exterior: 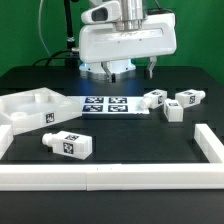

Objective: Assemble one leg

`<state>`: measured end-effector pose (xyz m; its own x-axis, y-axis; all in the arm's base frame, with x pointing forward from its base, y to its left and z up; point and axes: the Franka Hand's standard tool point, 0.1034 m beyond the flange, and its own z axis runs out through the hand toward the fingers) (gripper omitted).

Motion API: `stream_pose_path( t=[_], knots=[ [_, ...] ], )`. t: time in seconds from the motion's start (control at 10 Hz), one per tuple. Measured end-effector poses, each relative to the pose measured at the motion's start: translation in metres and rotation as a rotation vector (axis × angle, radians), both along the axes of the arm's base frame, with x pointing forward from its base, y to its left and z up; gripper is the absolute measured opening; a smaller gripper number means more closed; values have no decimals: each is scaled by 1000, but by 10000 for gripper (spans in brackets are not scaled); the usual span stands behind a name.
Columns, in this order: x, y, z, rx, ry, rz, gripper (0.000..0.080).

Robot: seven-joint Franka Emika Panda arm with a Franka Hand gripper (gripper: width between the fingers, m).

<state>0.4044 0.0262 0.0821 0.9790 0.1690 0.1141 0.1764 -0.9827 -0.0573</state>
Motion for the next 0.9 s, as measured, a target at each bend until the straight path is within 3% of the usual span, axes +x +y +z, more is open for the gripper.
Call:
stream_pose_path(
  t=[0.2,0.3,0.4,0.7,0.8,0.9],
  knots=[
    [-2,-3,-3,-7,-3,29,649],
    [-16,-18,-17,-24,8,88,649],
    [-26,-39,-21,-22,47,121,649],
    [-30,-105,-17,-46,33,194,649],
    [-37,-126,-24,-54,36,226,649],
    [-45,-138,-32,-49,52,210,649]
  ],
)
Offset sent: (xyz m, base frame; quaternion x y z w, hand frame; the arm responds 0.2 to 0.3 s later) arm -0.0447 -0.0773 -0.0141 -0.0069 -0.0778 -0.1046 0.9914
